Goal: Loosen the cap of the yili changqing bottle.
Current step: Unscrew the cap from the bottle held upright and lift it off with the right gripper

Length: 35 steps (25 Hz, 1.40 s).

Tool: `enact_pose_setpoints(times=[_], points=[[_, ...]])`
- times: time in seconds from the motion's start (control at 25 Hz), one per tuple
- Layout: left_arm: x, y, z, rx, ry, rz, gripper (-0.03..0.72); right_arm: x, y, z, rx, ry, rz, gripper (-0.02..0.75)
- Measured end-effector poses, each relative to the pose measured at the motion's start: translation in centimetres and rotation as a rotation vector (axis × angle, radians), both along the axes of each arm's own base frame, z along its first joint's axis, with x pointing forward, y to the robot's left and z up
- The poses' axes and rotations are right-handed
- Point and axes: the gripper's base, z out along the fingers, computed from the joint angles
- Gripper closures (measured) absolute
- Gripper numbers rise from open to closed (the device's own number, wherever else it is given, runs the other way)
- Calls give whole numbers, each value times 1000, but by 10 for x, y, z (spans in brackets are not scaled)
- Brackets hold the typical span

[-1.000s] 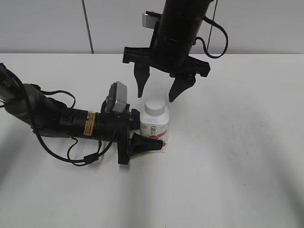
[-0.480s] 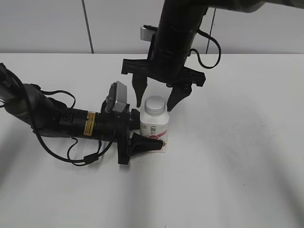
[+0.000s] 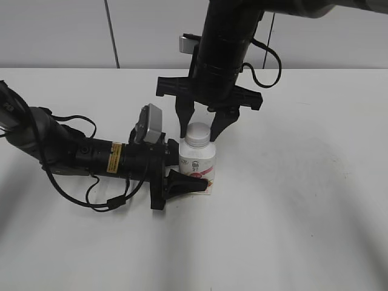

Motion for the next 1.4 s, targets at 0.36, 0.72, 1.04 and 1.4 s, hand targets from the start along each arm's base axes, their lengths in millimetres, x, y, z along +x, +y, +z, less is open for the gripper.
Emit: enact_pose_setpoints(times=[0.36, 0.72, 1.04, 1.4], points=[[0, 0, 0, 0, 0, -1, 280, 0, 0, 0, 9, -51, 204, 338], [0, 0, 0, 2, -1, -4, 281, 0, 1, 0, 43, -257, 983, 339], [-1, 0, -1, 6, -2, -9, 281, 0, 1, 1, 43, -347, 1318, 341], [-1, 0, -1, 8, -2, -10, 281, 0, 0, 2, 40, -415, 1608, 342]])
